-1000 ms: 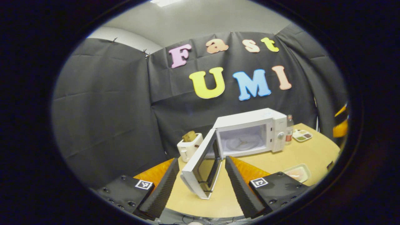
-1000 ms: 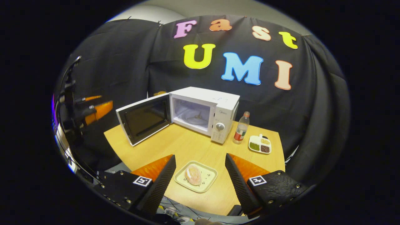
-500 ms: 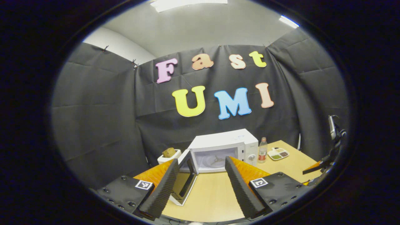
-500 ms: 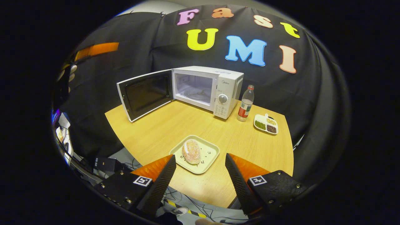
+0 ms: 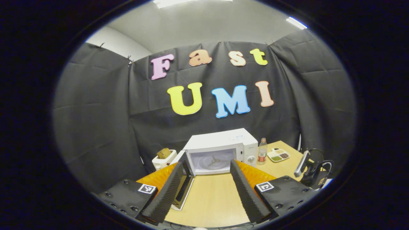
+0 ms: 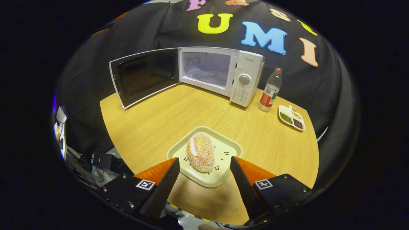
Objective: Open the microwave oven with the left hand, put the food in, and close the microwave oven.
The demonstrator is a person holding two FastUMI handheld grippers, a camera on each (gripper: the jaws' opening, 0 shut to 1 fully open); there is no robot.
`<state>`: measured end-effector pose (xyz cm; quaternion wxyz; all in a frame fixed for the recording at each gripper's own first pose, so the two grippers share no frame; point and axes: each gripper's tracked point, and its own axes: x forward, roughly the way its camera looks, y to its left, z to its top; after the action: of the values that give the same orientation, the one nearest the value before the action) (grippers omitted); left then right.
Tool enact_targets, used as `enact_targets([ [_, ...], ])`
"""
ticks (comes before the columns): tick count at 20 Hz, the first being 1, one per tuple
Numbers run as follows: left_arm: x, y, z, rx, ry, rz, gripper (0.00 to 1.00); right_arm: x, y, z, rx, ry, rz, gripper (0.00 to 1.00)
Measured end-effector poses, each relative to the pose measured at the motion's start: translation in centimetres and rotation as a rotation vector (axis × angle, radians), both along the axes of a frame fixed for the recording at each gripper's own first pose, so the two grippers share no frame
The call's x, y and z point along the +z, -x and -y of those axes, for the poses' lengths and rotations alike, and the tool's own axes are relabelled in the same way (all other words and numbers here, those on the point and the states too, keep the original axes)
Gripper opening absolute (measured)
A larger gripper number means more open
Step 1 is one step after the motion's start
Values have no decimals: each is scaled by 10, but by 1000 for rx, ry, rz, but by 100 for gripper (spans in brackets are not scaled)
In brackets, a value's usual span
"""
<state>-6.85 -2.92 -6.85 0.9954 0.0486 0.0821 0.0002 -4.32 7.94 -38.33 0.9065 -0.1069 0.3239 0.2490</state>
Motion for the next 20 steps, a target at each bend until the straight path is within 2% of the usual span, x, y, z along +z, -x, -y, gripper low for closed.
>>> enact_targets([
  [1, -1, -4, -3, 1, 11, -3, 94, -9, -5, -3, 4, 18, -13, 97],
  [2, -3, -6, -7, 6, 16, -8, 100, -16, -11, -7, 12, 26, -28, 97],
  [3, -3, -9, -10, 8, 14, -9, 100, -22, -17, -10, 11, 31, -39, 97],
  [4, -6, -11, -15, 11, 7, -11, 94, -27, -24, -13, 11, 31, -51, 97],
  [6, -10, -13, -22, 12, -9, -16, 97, -36, -33, -21, 18, 20, -85, 97],
  [7, -12, -15, -26, 12, -7, -15, 94, -39, -39, -24, 16, 12, -87, 97],
  [9, -22, -18, -26, 8, 11, -32, 100, -48, -42, -27, 16, 16, -124, 97],
  [13, -30, -25, -33, 0, -6, -47, 100, -56, -46, -35, 9, 7, -164, 98],
  [15, -30, -27, -32, -15, -26, -43, 100, -56, -44, -35, 15, 2, -169, 83],
  [17, -32, -30, -31, -30, -46, -44, 100, -55, -44, -35, 26, 3, -175, 75],
  [18, -32, -31, -31, -33, -59, -43, 100, -56, -44, -34, 21, 8, -183, 74],
  [19, -31, -33, -33, -36, -70, -40, 100, -56, -43, -34, 25, 7, -194, 67],
  [20, -30, -33, -31, -43, -70, -35, 100, -54, -46, -32, 15, 15, -186, 67],
])
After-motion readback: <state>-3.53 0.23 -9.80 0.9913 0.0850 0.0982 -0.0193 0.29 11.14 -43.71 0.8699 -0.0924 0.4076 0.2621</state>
